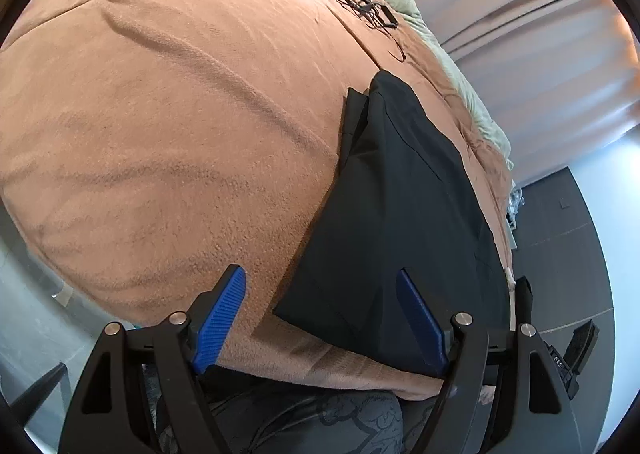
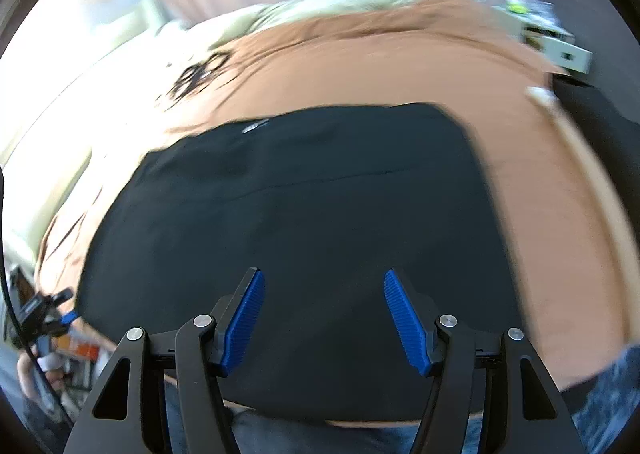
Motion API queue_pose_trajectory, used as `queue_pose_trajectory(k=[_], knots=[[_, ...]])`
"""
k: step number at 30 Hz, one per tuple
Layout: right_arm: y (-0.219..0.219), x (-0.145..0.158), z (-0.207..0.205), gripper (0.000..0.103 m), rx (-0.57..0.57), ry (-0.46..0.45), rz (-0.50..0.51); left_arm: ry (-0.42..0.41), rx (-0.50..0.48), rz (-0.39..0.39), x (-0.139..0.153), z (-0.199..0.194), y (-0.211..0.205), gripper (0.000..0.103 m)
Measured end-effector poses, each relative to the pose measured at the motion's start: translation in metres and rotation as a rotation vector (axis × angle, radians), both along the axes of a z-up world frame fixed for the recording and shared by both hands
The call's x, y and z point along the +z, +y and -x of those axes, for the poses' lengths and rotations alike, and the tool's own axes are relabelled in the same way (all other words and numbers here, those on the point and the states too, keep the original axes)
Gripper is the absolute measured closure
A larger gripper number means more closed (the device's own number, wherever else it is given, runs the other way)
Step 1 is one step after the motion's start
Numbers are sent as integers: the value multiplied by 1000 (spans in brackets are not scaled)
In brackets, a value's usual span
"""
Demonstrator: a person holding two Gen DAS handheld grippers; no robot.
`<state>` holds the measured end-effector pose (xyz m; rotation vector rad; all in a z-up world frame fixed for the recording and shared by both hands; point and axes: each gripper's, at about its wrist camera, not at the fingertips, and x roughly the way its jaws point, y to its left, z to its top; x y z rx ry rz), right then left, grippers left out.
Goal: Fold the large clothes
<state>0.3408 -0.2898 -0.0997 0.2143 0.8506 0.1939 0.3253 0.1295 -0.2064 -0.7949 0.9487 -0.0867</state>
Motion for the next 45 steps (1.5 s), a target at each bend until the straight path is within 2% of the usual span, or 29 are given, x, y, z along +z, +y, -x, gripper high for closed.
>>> queue_pose_trajectory(k=[2, 4, 8, 9, 12, 17, 19, 27, 35, 40, 45], knots=[[31, -6, -9, 51, 52, 20, 0, 2, -2, 2, -4, -3, -2, 25], [53, -11, -20, 58, 83, 38, 3, 11, -3, 5, -9, -4, -2, 32], [91, -22, -37, 60, 126, 68, 22, 8, 2, -5, -11, -12, -4, 39], [98, -25, -42, 61, 132, 79, 34, 12, 2, -7, -12, -13, -5, 45], [121, -35, -65, 69, 148, 122, 73, 27, 14, 7, -15, -16, -3, 49], [121, -45, -108, 85, 91, 155, 76, 41, 27, 2, -14, -16, -3, 51], [120, -47, -127, 88, 86, 171, 67, 46, 41, 6, -14, -14, -3, 51], [120, -47, -192, 94, 55, 212, 89, 58, 89, 25, -17, -10, -1, 51], [110, -42, -235, 94, 21, 186, 96, 59, 102, 41, -19, -10, 0, 51], [104, -31, -234, 94, 40, 168, 93, 65, 111, 77, -20, -8, 3, 51], [106, -16, -208, 89, 83, 143, 92, 79, 103, 214, -25, -5, 11, 51]])
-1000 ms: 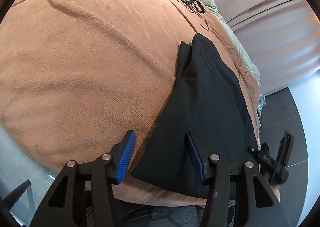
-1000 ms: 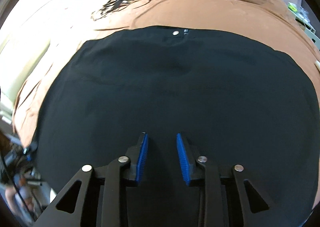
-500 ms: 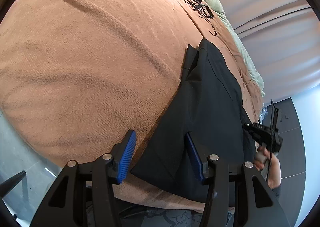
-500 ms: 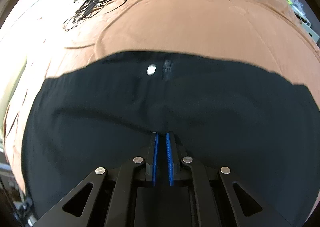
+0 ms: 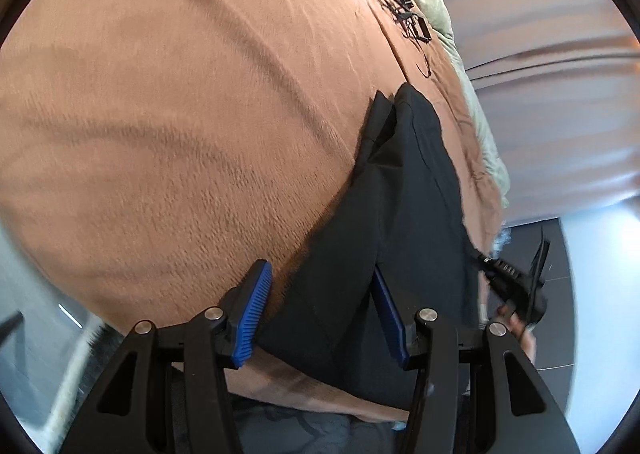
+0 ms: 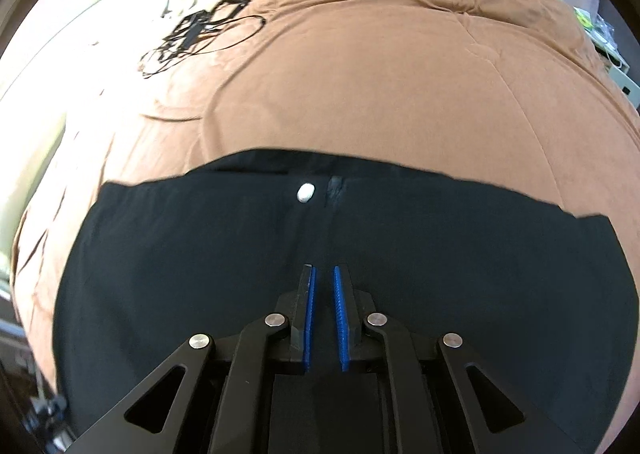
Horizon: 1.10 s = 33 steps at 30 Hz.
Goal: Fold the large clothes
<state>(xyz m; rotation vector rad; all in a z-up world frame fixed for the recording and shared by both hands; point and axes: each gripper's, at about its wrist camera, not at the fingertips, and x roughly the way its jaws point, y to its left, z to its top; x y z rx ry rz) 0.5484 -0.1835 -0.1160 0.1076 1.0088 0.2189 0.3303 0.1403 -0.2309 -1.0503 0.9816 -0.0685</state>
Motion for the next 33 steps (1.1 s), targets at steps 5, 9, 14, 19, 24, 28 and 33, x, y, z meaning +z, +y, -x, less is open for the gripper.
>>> queue_pose_trajectory(k=[5, 9, 14, 19, 24, 28, 33], knots=[[-3, 11, 45, 68, 42, -18, -29, -9, -20, 61, -2, 4, -7, 51], [0, 11, 86, 67, 70, -13, -63, -11, -29, 71, -8, -1, -13, 51], [9, 2, 140, 67, 101, 1, -97, -24, -46, 6, -1, -17, -25, 51], [19, -13, 178, 67, 89, -1, -63, -63, -53, -17, 13, -17, -32, 82], [18, -36, 205, 67, 69, 35, -92, -125, -57, -35, 34, -14, -36, 85], [19, -39, 232, 67, 74, 18, -86, -145, -69, -38, 44, -15, -39, 86], [14, -30, 250, 67, 49, 5, -119, -162, -72, -37, 52, -15, -41, 86]])
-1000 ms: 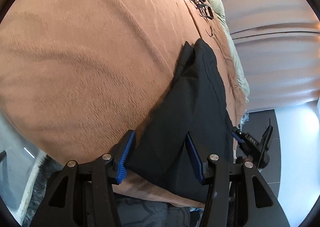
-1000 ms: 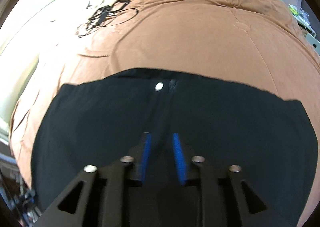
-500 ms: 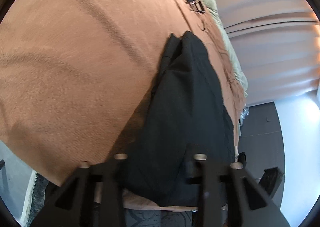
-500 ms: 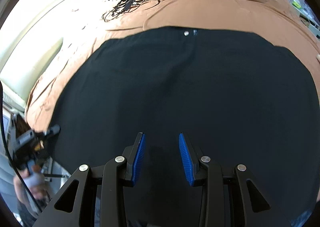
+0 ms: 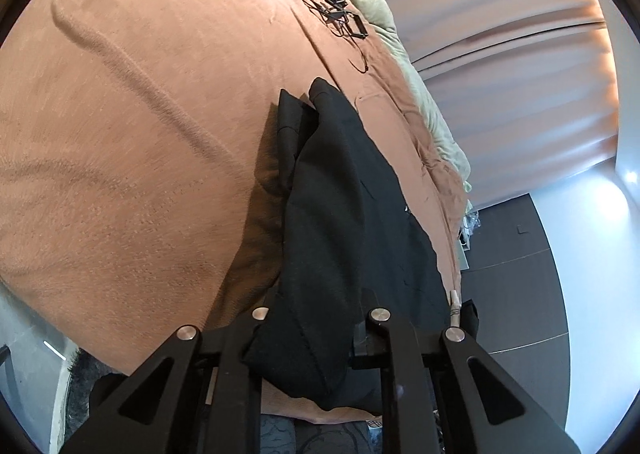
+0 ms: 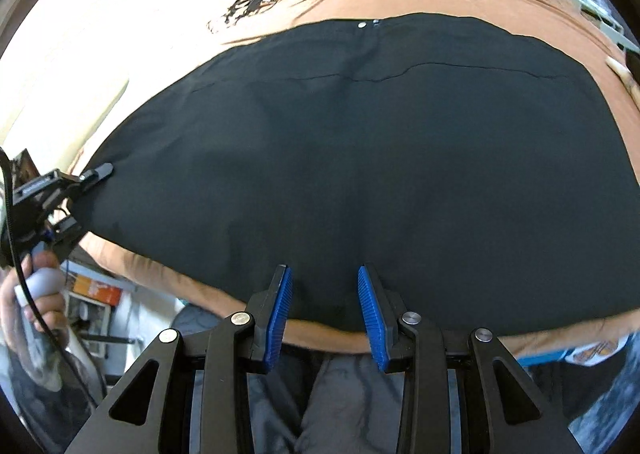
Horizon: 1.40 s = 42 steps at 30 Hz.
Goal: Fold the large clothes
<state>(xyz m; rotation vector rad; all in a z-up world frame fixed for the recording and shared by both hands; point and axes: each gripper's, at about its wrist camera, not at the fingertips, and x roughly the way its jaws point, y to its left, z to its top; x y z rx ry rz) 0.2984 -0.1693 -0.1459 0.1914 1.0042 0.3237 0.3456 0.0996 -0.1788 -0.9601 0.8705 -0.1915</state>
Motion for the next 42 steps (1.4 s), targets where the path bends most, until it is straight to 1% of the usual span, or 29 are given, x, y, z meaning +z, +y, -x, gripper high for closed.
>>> queue_pose_trajectory(k=[4, 8, 10, 13, 16, 18, 20, 25, 28, 29, 30, 31, 33, 35, 37, 39, 42], knots=[[6, 0, 2, 67, 4, -19, 2, -14, -12, -5, 8, 1, -5, 86], [12, -19, -16, 67, 7, 3, 47, -32, -26, -15, 16, -2, -12, 86], [11, -28, -31, 67, 2, 7, 51, -36, -28, -25, 18, -2, -13, 86], [11, -27, -53, 77, -16, -1, 63, -40, -28, -22, 21, -3, -13, 86], [5, -26, -82, 86, -39, 21, 31, -46, -32, -22, 23, -2, -13, 86], [0, -26, -104, 98, -53, 45, -1, -49, -32, -26, 25, -2, -14, 86], [-6, -27, -128, 103, -74, 81, -41, -41, -26, -24, 23, -3, -13, 86], [-12, -21, -179, 103, -109, 106, -65, -2, 2, -3, 12, -3, -7, 86], [-11, -16, -203, 103, -102, 108, -102, 1, 1, 6, 13, -3, -7, 86], [-10, -14, -204, 103, -104, 110, -108, -7, -5, 5, 17, -4, -8, 86], [-11, -10, -205, 100, -107, 109, -110, -16, -10, 2, 21, -4, -9, 87], [-12, -1, -201, 95, -102, 89, -115, -30, -18, -3, 27, -5, -12, 87], [-16, 17, -182, 92, -92, 30, -128, -53, -34, -5, 38, -6, -18, 87], [-24, 27, -162, 90, -89, 7, -152, -84, -55, -8, 51, -9, -27, 87], [-34, 32, -139, 90, -91, -6, -194, -113, -74, -9, 65, -11, -37, 88], [-40, 33, -115, 90, -86, -14, -201, -140, -97, -16, 78, -13, -47, 88], [-35, 26, -86, 90, -44, -4, -211, -177, -134, -32, 98, -17, -63, 89]])
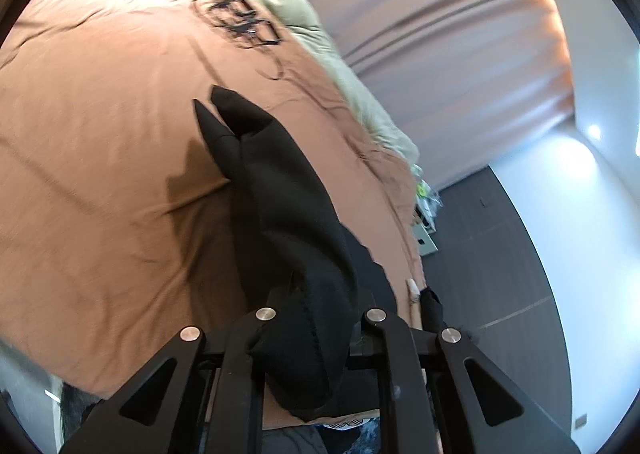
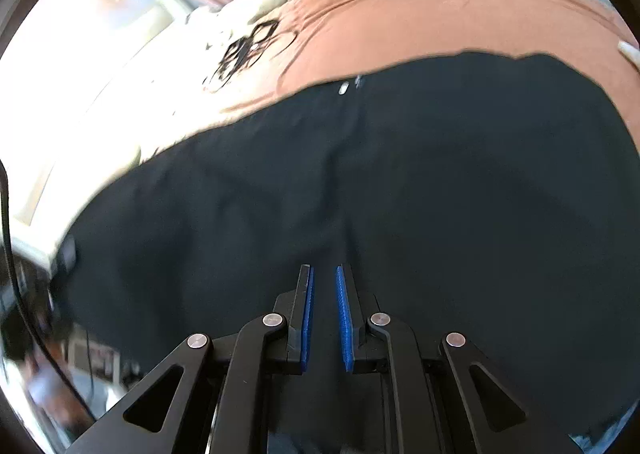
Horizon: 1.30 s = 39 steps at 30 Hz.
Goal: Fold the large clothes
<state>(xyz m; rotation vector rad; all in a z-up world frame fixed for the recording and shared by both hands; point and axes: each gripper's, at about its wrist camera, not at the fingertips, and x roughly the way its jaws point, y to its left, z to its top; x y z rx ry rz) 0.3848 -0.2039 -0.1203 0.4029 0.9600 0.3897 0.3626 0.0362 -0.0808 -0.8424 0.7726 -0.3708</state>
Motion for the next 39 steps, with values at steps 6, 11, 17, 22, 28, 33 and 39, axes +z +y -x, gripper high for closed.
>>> queue_pose_trajectory(k=[6, 11, 17, 22, 28, 33, 39], knots=[[12, -36, 34, 90, 48, 57, -20, -50, -72, -39, 31, -5, -37, 89], [18, -65, 31, 90, 32, 64, -37, -62, -151, -76, 42, -12, -80, 89], [0, -71, 33, 95, 69, 69, -119, -79, -235, -99, 55, -20, -125, 89], [-22, -59, 44, 93, 37, 30, -147, -85, -315, -129, 63, -23, -168, 89], [-85, -42, 84, 93, -66, -16, -191, -52, -423, -161, 51, -37, -232, 89], [-134, -38, 108, 93, -185, -12, -199, 26, -549, -245, 21, -42, -303, 89], [-184, -44, 132, 62, -313, -4, -217, 124, -648, -268, -7, -42, -350, 76]])
